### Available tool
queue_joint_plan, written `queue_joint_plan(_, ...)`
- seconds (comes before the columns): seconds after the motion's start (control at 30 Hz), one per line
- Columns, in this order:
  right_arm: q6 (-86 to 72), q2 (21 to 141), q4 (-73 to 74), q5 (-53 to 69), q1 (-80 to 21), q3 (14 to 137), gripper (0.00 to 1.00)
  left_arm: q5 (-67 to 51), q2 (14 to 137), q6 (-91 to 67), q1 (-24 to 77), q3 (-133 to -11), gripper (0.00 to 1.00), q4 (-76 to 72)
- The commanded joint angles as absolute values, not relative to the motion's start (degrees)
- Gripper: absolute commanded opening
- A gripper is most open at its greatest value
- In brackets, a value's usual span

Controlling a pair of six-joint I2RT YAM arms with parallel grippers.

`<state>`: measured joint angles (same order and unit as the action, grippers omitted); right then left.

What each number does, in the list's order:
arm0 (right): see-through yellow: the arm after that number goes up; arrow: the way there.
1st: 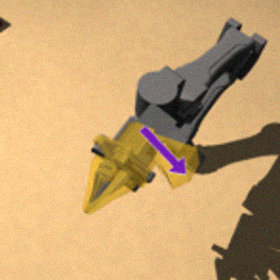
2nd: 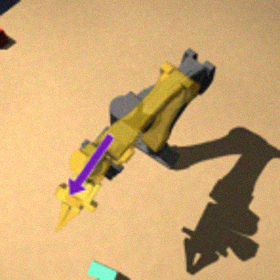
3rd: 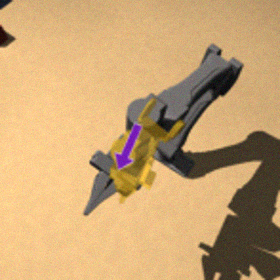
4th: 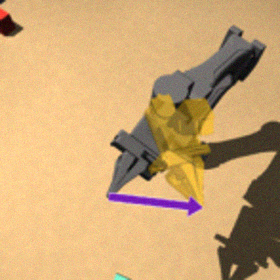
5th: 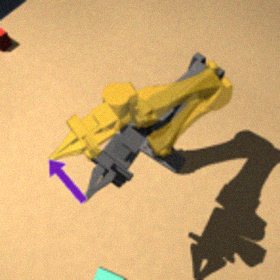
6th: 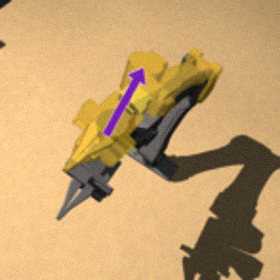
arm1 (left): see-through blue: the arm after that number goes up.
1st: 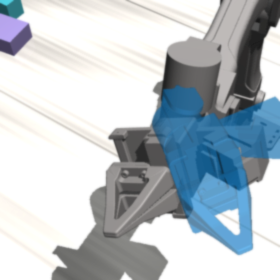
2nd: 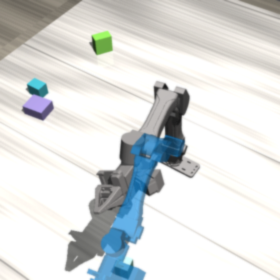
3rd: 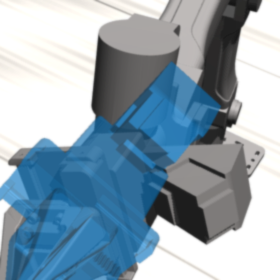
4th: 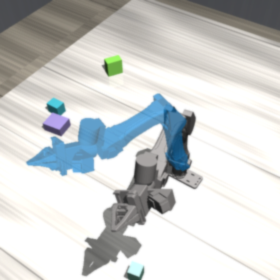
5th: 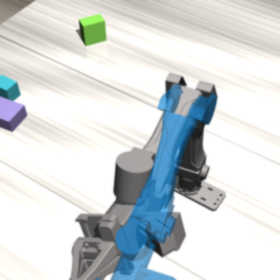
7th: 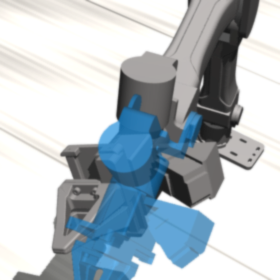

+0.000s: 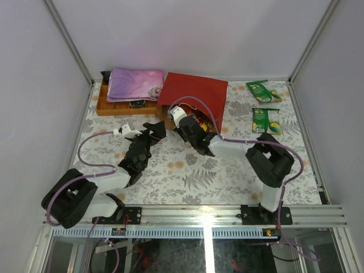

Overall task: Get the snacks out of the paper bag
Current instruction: Take out the snack from the paper bag, then place the snack at the center of the board.

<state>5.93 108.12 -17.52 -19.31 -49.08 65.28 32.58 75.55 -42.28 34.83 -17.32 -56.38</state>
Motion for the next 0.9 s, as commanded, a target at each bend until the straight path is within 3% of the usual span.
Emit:
queue_joint_plan(0.0,2.32,100.56,-16.62,-21.17,-51.4,61.95,0.0,34.16,68.3,-38.37,33.94,-16.83,1.0,-44.7)
queue_joint_plan(0.2,-0.66,90.84,-12.2,-21.94,-55.37,56.0,0.0,25.21,57.54,-41.54,26.89,-25.02,1.0,-14.79)
queue_joint_plan(0.33,-0.47,90.47,-8.3,-25.12,-63.4,57.65,0.0,21.06,52.44,-42.49,23.2,-30.64,1.0,-1.57)
queue_joint_plan(0.53,-4.08,99.69,-9.25,-20.15,-70.0,67.84,0.0,-5.47,53.97,-43.51,8.75,-44.38,1.0,13.78)
queue_joint_plan(0.7,-3.7,111.22,-10.51,-14.38,-72.29,81.6,0.0,-0.47,56.51,-39.66,7.3,-57.94,1.0,32.17)
queue_joint_plan(0.87,-4.12,120.95,-9.49,-8.98,-72.33,93.63,0.0,1.88,53.72,-36.8,6.72,-61.79,1.0,35.86)
